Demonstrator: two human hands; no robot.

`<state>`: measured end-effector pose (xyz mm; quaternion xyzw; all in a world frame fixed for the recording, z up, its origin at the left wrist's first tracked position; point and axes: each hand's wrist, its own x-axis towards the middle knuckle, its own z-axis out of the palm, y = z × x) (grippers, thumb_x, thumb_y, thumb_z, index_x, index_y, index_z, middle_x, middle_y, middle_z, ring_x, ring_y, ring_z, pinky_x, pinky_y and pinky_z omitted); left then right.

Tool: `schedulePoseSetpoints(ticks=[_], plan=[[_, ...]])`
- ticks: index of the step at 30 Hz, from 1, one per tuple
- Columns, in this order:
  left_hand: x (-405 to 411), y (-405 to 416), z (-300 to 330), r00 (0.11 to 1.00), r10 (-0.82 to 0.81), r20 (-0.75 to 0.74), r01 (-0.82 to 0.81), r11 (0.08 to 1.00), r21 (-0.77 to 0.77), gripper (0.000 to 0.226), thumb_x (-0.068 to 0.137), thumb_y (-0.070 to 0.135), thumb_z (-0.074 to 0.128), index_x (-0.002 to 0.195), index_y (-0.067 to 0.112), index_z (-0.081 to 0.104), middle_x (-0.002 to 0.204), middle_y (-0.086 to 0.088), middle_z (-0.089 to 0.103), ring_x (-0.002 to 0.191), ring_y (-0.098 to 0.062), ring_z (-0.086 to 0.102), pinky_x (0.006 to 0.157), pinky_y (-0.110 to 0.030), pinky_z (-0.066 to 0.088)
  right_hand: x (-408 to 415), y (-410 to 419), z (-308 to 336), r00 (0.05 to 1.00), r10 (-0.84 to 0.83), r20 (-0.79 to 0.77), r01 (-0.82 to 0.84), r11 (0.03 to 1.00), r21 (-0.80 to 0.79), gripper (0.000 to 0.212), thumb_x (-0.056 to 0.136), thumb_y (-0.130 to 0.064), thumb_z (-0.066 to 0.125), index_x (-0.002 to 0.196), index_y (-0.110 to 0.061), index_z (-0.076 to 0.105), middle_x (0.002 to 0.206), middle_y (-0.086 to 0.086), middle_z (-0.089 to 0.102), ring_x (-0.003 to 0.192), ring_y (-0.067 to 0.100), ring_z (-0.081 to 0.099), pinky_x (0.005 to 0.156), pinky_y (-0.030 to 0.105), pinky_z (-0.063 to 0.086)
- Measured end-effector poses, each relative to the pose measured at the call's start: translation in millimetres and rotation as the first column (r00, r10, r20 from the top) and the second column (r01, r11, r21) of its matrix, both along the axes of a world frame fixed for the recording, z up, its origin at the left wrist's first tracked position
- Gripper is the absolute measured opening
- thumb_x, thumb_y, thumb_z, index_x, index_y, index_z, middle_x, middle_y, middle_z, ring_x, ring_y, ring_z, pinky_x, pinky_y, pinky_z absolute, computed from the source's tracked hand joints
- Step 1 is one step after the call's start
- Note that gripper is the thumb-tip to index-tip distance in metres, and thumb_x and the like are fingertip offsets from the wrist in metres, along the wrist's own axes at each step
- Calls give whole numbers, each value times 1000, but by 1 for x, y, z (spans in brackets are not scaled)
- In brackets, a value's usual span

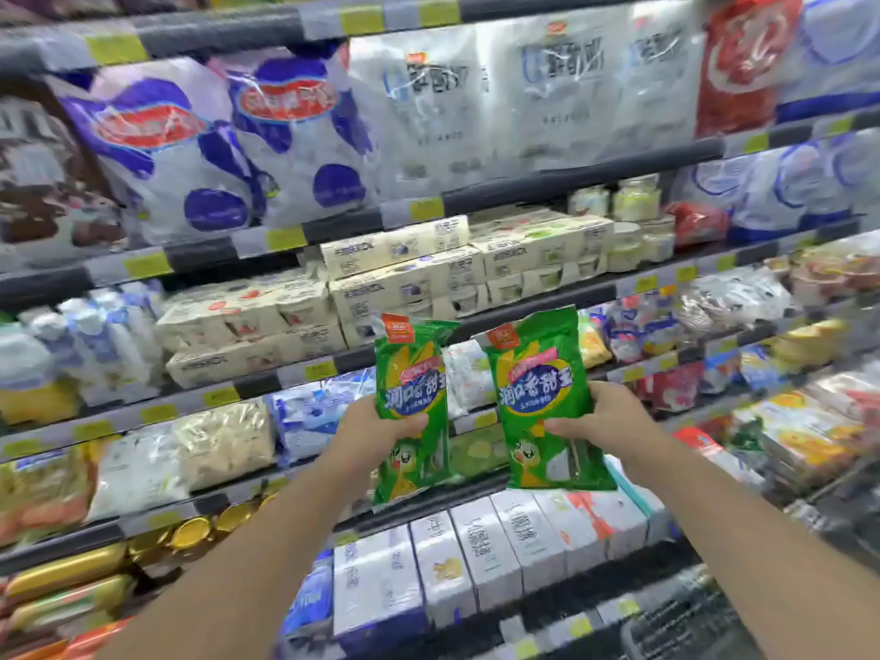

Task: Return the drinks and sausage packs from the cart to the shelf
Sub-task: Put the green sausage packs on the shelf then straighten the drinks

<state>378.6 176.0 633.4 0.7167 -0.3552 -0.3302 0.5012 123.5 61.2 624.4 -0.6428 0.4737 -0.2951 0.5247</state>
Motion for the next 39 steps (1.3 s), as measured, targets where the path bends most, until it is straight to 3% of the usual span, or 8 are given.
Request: schedulePoseSetpoints(ticks=[5, 10, 17, 21, 27, 32, 35, 39], plan=[[97, 92, 8, 983, 184, -16, -185, 982, -33, 24, 79, 10, 80, 101, 16, 72, 97, -2, 77, 88, -18, 71, 70, -28, 52, 132, 44, 14, 979, 205, 4, -205, 979, -7, 29, 73, -3, 84, 81, -21, 63, 85, 1, 73, 75, 13, 68, 63, 26, 53], [194, 180, 17, 954, 300, -24, -301, 951, -71, 19, 82, 11, 78, 96, 19, 69, 90, 3, 74, 73, -4, 64, 56, -16, 45, 264, 103, 22, 945, 327, 13, -327, 945, -7, 25, 74, -3, 84, 85, -16, 66, 78, -3, 72, 66, 8, 66, 49, 16, 49], [334, 289, 21, 917, 397, -46, -400, 913, -77, 19, 81, 18, 79, 91, 30, 67, 98, 8, 73, 91, -8, 64, 81, -31, 43, 434, 189, 24, 888, 459, -15, -459, 888, -16, 29, 70, -11, 88, 95, -16, 73, 89, 0, 78, 87, 20, 72, 79, 36, 56], [397, 332, 21, 905, 422, -59, -426, 899, -103, 19, 83, 15, 78, 95, 25, 68, 97, 9, 73, 90, -6, 63, 79, -29, 42, 511, 227, 25, 853, 521, -9, -521, 853, -16, 36, 68, -15, 90, 99, -15, 72, 91, 1, 79, 88, 21, 73, 80, 36, 57], [476, 346, 8, 870, 488, -68, -492, 868, -70, 49, 67, 34, 86, 111, 27, 65, 110, 7, 73, 108, -18, 64, 100, -45, 46, 578, 249, 34, 794, 606, 49, -606, 795, -4, 26, 75, -4, 83, 92, -18, 69, 88, -4, 76, 80, 10, 70, 63, 23, 51], [518, 321, 20, 866, 480, -137, -494, 863, -100, 52, 71, 32, 85, 115, 17, 61, 121, -2, 69, 118, -25, 59, 106, -49, 38, 603, 236, 40, 768, 638, 52, -640, 769, 10, 33, 75, -5, 83, 104, -13, 70, 96, -1, 79, 91, 16, 73, 70, 27, 52], [531, 306, 36, 852, 472, -225, -502, 860, -96, 96, 65, 38, 86, 146, 18, 37, 147, -5, 47, 136, -32, 42, 113, -59, 27, 613, 228, 45, 756, 650, 77, -654, 756, 28, 34, 76, -6, 83, 106, -13, 70, 98, 1, 79, 95, 19, 73, 74, 30, 53], [555, 289, 52, 832, 501, -238, -533, 841, -95, 98, 82, 28, 79, 156, 16, 15, 162, -8, 21, 148, -30, 21, 117, -55, 14, 621, 223, 50, 733, 673, 96, -679, 733, 46, 29, 77, -7, 82, 103, -14, 71, 95, 0, 79, 93, 19, 73, 70, 30, 51]])
